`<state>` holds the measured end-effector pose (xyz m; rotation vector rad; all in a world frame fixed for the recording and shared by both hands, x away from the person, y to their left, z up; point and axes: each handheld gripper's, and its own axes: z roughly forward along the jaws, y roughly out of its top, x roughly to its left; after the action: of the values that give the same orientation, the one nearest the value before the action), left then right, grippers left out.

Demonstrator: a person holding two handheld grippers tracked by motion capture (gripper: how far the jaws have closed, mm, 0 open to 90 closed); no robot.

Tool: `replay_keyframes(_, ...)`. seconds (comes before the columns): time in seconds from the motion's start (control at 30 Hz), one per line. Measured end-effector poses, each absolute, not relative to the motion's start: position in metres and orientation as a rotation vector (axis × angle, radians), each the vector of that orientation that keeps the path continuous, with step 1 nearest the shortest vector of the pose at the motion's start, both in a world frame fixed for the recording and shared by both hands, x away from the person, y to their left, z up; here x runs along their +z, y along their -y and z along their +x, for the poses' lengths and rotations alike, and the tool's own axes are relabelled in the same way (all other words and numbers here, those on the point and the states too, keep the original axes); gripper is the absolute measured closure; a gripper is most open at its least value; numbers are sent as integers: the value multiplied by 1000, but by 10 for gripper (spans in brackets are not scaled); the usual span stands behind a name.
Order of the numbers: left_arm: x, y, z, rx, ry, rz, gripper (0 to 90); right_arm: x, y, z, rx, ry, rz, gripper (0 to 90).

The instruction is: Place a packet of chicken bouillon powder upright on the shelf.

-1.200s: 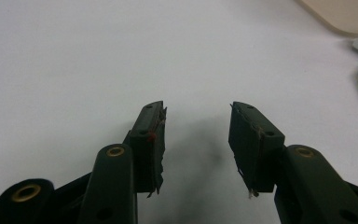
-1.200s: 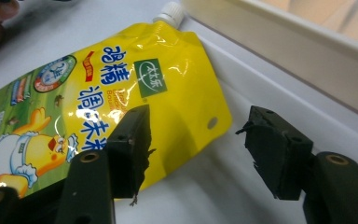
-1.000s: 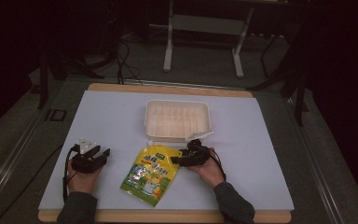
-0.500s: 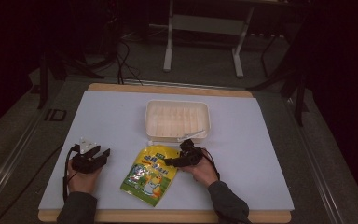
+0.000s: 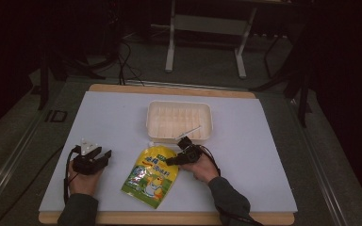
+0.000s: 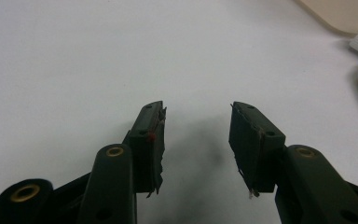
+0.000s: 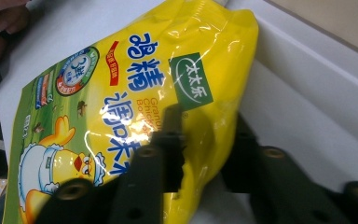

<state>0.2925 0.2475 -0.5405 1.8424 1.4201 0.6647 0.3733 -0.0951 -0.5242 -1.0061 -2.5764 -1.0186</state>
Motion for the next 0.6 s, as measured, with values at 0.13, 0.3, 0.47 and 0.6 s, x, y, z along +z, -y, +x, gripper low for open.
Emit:
replay_keyframes(0.13,-540,-248,292,664,-1420,1842,545,-521,93,374,-987,2562,-1030,889)
replay_keyframes(0.3,-540,-248,292,664,-1420,1841,545,-516,91,371,-980,2579,-1024,898)
replay_keyframes(0.47,-540,-247,292,665,-1419,1840,545,-509,96,368,-1052,2548,-1020,900)
replay_keyframes(0.6,-540,-247,292,666,-1418,1843,545,-497,97,363,-1110,2553,-996,900)
